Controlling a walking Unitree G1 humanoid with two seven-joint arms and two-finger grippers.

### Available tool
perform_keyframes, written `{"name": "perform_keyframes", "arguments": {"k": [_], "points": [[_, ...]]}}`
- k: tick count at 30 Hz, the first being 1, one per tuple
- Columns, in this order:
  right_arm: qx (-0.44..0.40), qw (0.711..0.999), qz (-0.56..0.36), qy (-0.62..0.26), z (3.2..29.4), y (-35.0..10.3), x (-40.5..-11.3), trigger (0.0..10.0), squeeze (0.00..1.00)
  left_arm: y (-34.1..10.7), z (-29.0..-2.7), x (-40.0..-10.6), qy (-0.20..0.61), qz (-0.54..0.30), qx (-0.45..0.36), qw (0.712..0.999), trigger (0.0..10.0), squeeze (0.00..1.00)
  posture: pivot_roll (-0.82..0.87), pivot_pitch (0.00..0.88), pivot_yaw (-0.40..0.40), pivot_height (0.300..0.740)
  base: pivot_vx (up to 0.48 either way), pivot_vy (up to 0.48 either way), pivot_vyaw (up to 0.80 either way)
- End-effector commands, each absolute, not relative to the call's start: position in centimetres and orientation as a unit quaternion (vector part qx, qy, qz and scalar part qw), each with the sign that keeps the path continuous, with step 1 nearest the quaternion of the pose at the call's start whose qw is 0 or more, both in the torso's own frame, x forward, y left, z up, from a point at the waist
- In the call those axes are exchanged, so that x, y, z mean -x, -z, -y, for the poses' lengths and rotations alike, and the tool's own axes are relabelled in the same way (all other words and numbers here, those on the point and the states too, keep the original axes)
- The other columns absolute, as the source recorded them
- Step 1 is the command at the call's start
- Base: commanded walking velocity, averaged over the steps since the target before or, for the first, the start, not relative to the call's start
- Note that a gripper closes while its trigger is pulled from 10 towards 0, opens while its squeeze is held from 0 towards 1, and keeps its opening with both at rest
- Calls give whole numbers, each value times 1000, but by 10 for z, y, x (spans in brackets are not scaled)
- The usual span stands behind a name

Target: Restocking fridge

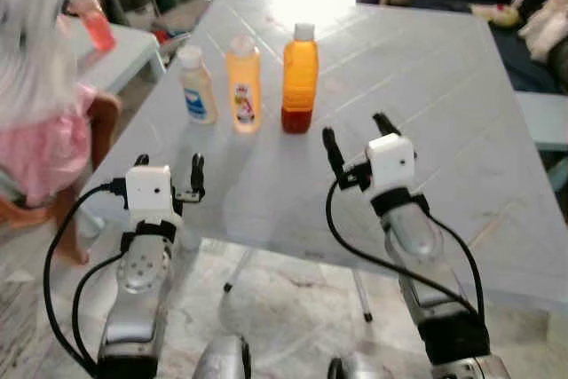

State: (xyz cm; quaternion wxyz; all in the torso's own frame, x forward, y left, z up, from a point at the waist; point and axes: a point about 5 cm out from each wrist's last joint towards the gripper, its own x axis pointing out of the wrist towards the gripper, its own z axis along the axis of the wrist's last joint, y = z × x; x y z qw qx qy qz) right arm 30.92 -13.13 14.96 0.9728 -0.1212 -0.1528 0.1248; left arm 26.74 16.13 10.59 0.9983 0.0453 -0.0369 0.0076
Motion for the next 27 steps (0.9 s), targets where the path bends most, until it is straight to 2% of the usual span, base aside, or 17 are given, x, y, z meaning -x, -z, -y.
{"name": "perform_keyframes", "arguments": {"k": [1,5,13,18,27], "points": [[110,974,159,-117,138,-154,-314,10000,0,-108,-159,-266,0,38,-53,998,10000,0,71,128,26,740,0,0,0],[133,965,185,-128,138,-168,-324,10000,0,-106,-160,-265,-3,36,-52,998,10000,0,74,129,26,740,0,0,0],[101,956,204,-184,131,-191,-341,10000,0,-107,-161,-265,-8,34,-52,998,10000,0,85,132,26,740,0,0,0],[102,935,233,-245,115,-213,-349,10000,0,-108,-162,-264,-9,35,-56,998,10000,0,92,138,26,740,0,0,0],[93,927,269,-245,110,-236,-356,10000,0,-109,-160,-264,-6,35,-56,998,10000,0,98,139,29,740,0,0,780]]}}
